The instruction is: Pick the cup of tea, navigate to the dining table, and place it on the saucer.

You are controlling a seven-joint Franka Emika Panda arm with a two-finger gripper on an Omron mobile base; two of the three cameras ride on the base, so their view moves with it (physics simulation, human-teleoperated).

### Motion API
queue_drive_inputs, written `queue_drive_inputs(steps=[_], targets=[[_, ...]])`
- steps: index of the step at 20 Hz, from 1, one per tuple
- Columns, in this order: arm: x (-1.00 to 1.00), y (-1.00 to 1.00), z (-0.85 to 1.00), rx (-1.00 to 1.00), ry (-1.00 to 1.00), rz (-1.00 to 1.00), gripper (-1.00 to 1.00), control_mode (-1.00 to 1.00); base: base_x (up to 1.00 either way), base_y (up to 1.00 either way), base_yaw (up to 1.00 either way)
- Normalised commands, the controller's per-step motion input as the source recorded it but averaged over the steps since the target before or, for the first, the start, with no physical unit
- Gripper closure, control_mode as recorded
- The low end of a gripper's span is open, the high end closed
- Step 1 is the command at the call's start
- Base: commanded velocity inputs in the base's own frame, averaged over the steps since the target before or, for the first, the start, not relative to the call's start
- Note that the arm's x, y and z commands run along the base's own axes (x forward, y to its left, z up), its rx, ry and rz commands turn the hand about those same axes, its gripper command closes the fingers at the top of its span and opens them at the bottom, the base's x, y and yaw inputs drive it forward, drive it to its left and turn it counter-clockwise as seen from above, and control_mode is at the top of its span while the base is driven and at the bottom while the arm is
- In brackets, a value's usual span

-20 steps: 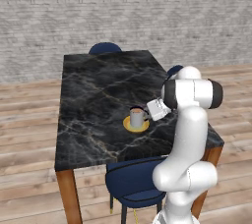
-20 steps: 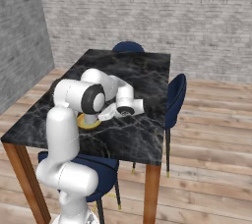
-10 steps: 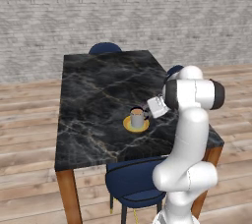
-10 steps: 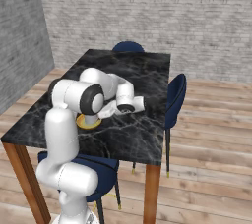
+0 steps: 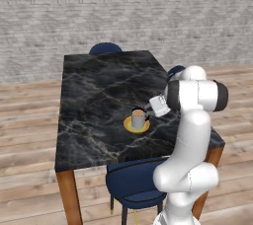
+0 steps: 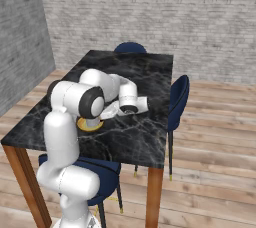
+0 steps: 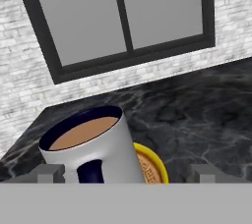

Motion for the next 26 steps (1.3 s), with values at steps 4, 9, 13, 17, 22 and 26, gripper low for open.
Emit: queue_drive_inputs(steps=[4, 9, 13, 17, 22, 26], targets=[[-0.17, -0.1, 0.01, 0.01, -0.01, 0.0, -1.0, -1.0, 0.0, 0.0, 0.0], [-0.21, -0.14, 0.14, 0.04, -0.01, 0.0, -1.0, -1.0, 0.0, 0.0, 0.0], [-0.28, -0.15, 0.29, 0.05, -0.03, 0.0, -1.0, -1.0, 0.0, 0.0, 0.0], [-0.38, -0.13, 0.33, 0.04, -0.06, 0.0, -1.0, -1.0, 0.0, 0.0, 0.0], [-0.47, -0.09, 0.33, 0.03, -0.07, 0.0, -1.0, -1.0, 0.0, 0.0, 0.0], [-0.57, -0.02, 0.3, 0.0, -0.07, 0.0, -1.0, -1.0, 0.0, 0.0, 0.0]])
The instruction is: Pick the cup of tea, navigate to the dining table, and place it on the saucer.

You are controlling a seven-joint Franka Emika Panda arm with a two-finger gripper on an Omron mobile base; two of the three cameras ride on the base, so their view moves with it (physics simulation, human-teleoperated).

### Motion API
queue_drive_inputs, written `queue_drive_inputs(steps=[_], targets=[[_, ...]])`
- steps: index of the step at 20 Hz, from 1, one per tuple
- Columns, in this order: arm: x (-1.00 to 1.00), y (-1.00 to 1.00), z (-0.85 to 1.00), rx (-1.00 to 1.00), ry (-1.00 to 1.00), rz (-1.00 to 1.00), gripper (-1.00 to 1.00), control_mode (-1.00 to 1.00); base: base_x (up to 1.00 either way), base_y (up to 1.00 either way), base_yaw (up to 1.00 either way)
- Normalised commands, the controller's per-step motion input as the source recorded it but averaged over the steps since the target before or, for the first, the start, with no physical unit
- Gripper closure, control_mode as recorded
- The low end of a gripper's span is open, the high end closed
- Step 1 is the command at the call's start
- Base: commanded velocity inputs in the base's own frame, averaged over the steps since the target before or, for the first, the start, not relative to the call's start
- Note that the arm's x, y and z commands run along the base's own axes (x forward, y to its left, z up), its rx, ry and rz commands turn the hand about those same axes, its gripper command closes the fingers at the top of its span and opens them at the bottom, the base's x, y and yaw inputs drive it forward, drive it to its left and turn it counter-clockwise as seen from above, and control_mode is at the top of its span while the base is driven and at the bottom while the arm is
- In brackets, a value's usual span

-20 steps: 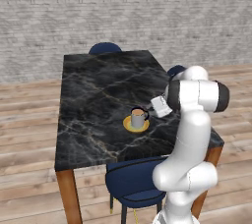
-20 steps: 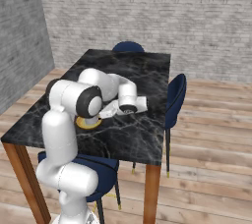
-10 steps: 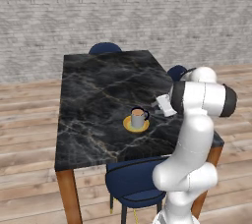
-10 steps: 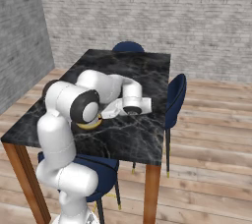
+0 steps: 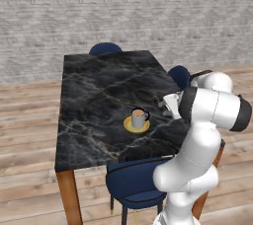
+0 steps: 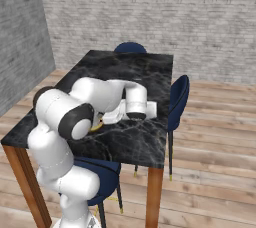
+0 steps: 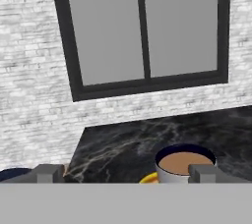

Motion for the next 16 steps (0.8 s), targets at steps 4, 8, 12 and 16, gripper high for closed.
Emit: queue_drive_inputs(steps=[4, 8, 12, 16], targets=[[-0.62, 0.0, 0.35, 0.0, -0.08, 0.0, -1.0, -1.0, 0.0, 0.0, 0.0], [-0.62, 0.0, 0.39, 0.0, -0.09, 0.0, -1.0, -1.0, 0.0, 0.0, 0.0], [-0.51, 0.0, 0.41, 0.0, -0.07, 0.0, -1.0, -1.0, 0.0, 0.0, 0.0], [-0.3, -0.01, 0.42, 0.0, -0.05, 0.0, -1.0, -1.0, 0.0, 0.0, 0.0]])
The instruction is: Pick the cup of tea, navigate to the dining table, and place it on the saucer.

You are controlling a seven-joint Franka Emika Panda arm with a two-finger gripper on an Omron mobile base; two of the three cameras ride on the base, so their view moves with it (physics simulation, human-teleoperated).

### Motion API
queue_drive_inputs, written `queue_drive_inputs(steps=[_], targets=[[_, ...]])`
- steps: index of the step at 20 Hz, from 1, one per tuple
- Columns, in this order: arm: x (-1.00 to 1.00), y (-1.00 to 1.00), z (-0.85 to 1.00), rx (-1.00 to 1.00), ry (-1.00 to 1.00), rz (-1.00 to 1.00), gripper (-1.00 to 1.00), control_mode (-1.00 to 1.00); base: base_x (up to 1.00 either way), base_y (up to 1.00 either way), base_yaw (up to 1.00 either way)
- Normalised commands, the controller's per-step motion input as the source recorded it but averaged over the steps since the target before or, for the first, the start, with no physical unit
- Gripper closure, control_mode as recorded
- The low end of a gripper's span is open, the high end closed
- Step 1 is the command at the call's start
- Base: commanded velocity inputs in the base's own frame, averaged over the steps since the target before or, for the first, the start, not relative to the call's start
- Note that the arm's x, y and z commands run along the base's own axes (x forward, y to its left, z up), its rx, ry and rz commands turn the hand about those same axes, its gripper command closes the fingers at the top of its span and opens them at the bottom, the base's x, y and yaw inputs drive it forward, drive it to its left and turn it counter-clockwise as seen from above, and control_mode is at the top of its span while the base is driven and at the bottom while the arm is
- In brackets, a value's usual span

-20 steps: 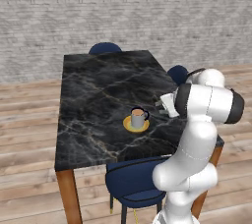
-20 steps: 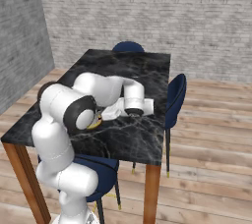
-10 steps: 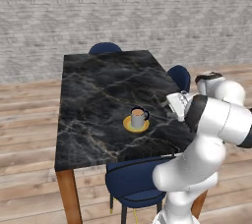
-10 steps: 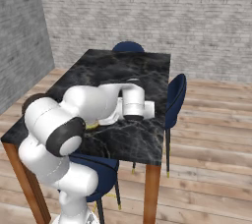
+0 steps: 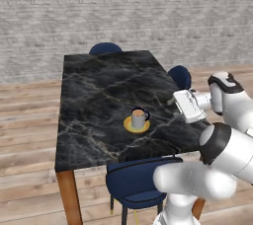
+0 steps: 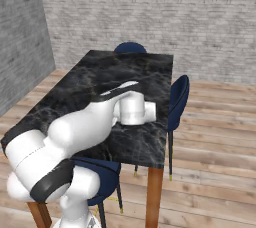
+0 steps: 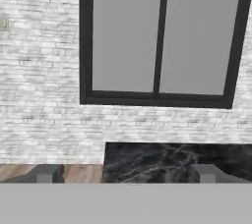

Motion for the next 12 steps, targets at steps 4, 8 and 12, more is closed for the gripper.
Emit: queue_drive_inputs(steps=[4, 8, 12], targets=[[-0.22, -0.04, 0.43, 0.0, -0.02, 0.0, -1.0, -1.0, 0.0, 0.0, 0.0], [-0.12, 0.0, 0.44, 0.0, 0.0, 0.0, -1.0, -1.0, 0.0, 0.0, 0.0], [-0.01, 0.0, 0.42, 0.0, 0.0, 0.0, -1.0, -1.0, 0.0, 0.0, 0.0]])
